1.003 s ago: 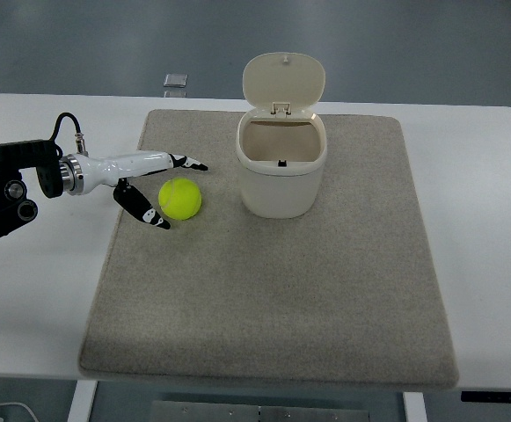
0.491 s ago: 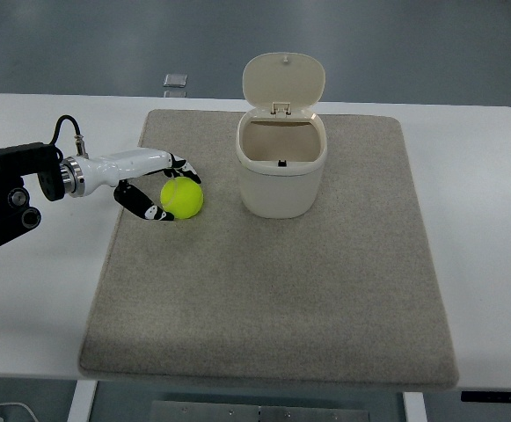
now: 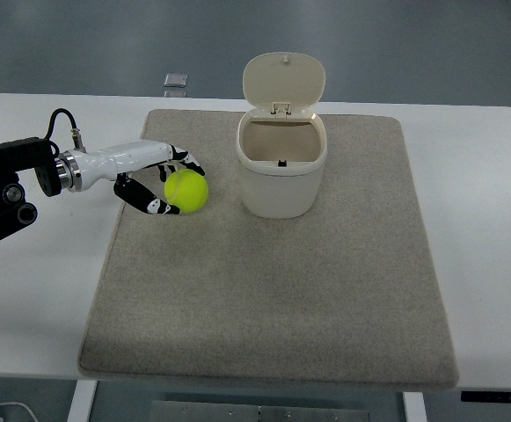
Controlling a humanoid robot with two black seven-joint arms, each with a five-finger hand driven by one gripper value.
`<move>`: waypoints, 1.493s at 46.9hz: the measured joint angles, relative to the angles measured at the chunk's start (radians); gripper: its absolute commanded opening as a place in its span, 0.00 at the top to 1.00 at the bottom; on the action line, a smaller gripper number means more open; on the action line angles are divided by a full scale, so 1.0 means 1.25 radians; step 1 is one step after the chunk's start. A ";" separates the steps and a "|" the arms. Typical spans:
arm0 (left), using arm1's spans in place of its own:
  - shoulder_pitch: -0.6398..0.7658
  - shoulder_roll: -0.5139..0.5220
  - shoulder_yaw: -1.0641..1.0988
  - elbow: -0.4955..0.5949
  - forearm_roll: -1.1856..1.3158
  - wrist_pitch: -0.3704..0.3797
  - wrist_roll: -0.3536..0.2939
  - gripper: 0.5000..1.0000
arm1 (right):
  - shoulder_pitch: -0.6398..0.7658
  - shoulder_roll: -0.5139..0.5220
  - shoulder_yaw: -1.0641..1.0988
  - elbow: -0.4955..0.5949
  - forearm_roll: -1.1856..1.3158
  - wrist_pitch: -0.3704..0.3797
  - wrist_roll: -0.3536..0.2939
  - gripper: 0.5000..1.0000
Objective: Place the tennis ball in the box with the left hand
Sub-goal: 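Lift the ball with the left hand and carry it over the cream bin's opening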
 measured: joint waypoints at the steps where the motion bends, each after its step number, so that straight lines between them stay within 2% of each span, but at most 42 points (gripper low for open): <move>1: 0.001 0.001 -0.005 0.000 -0.005 0.010 -0.021 1.00 | 0.000 0.000 0.000 0.000 0.000 0.000 0.000 0.12; 4: 0.002 0.005 -0.018 -0.001 -0.027 0.043 -0.074 1.00 | 0.000 0.000 0.000 0.000 0.000 0.000 0.000 0.12; 8: 0.002 0.012 -0.024 -0.002 -0.068 0.075 -0.109 1.00 | 0.000 0.000 0.000 0.000 0.000 0.000 0.000 0.12; 19: 0.003 0.035 -0.073 -0.046 -0.116 0.089 -0.136 1.00 | 0.000 0.000 0.000 0.000 0.000 0.000 0.000 0.12; 27: -0.008 0.033 -0.096 -0.084 -0.092 0.090 -0.139 1.00 | 0.000 0.000 0.000 0.000 0.000 0.000 0.000 0.12; 33: -0.027 0.013 -0.097 -0.087 0.000 0.094 -0.138 1.00 | 0.000 0.000 0.000 0.000 0.000 0.000 0.000 0.12; 42: -0.055 -0.024 -0.097 -0.085 0.063 0.143 -0.131 1.00 | 0.000 0.000 0.000 0.000 0.000 0.000 0.000 0.12; 64: -0.114 -0.083 -0.089 -0.001 0.194 0.152 -0.127 1.00 | 0.000 0.000 0.000 0.000 0.000 0.000 0.000 0.12; 69: -0.119 -0.111 -0.089 0.007 0.201 0.152 -0.127 0.79 | 0.000 0.000 0.000 0.000 0.000 0.000 0.000 0.12; 70: -0.120 -0.115 -0.089 0.009 0.202 0.152 -0.127 0.72 | 0.000 0.000 0.000 0.000 0.000 0.000 0.000 0.12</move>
